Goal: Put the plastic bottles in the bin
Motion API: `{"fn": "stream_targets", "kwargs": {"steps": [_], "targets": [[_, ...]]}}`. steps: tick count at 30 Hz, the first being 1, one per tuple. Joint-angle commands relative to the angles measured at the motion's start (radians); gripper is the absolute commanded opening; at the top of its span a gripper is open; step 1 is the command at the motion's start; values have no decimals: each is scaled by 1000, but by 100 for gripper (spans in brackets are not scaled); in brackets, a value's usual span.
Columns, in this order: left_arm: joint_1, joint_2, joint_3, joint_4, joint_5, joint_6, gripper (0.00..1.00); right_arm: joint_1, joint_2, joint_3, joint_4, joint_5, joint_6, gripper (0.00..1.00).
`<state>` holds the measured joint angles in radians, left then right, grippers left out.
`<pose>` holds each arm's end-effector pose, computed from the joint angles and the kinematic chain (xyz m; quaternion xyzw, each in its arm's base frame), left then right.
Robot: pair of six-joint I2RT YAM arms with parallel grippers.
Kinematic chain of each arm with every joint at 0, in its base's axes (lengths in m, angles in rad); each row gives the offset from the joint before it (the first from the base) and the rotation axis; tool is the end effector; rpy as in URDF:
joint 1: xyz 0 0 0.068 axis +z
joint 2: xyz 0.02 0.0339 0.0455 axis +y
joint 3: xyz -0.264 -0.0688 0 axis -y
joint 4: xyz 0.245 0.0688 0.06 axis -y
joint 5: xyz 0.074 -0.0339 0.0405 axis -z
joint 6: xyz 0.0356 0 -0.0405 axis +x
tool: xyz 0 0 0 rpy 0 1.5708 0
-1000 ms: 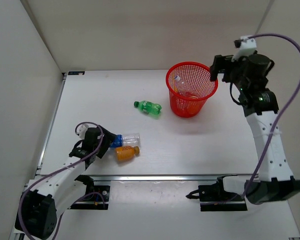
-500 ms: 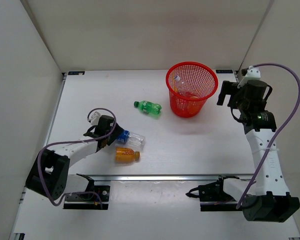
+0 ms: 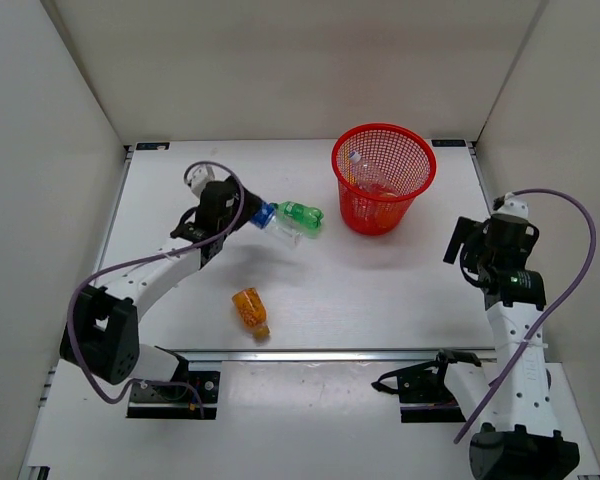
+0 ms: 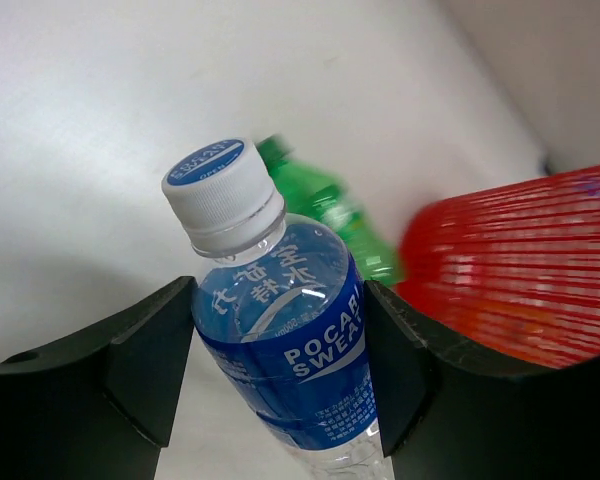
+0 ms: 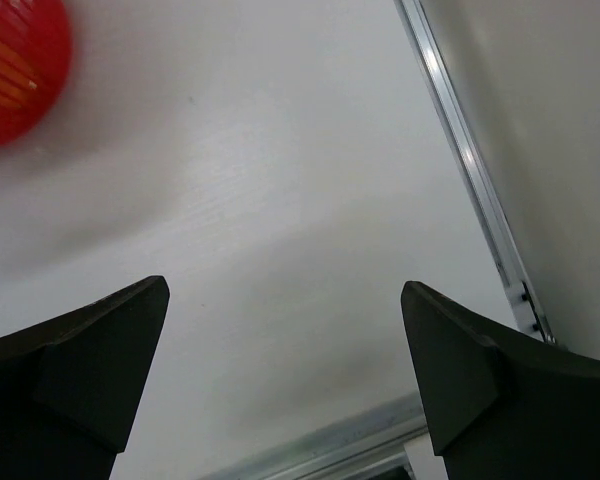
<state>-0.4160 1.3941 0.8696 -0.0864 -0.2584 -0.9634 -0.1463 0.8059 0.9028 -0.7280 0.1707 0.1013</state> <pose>0.2822 -0.1147 0.2404 -0.2950 0.8308 -0.2032 0.4259 0.1607 -0.0298 0.3230 0.1480 0.8768 -0.0861 0.4493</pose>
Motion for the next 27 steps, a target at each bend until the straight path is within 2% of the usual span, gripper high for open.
{"fn": "stream_targets", "kwargs": {"steps": [1, 4, 6, 8, 10, 16, 17, 19, 20, 21, 22, 27], "targets": [[-43, -34, 171, 115, -24, 118, 46, -13, -36, -50, -57, 116, 38, 99], [-130, 73, 395, 128, -63, 259, 46, -30, -48, -97, -45, 90, 43, 99], [-177, 161, 555, 195, -70, 351, 48, -30, -74, -107, -28, 92, 46, 99], [-219, 303, 711, 186, -68, 425, 48, -24, -103, -113, -19, 96, 48, 100], [-259, 418, 956, 140, -84, 462, 49, -18, -111, -117, -19, 89, 29, 99], [-354, 719, 1360, 87, -211, 584, 48, -7, -119, -139, -22, 107, 11, 99], [-357, 761, 1394, 47, -212, 586, 49, -6, -122, -136, -22, 95, 11, 99], [-369, 804, 1456, -2, -225, 582, 70, 2, -125, -140, -27, 79, 6, 99], [-371, 807, 1447, -10, -228, 580, 72, 1, -129, -131, -30, 70, 2, 99], [-374, 795, 1438, -7, -210, 588, 82, 4, -122, -131, -36, 64, -12, 100], [-376, 781, 1412, 3, -197, 591, 98, 17, -129, -130, -39, 67, -12, 100], [-388, 676, 1361, -19, -165, 661, 98, 146, -125, -101, -36, 33, -41, 99]]}}
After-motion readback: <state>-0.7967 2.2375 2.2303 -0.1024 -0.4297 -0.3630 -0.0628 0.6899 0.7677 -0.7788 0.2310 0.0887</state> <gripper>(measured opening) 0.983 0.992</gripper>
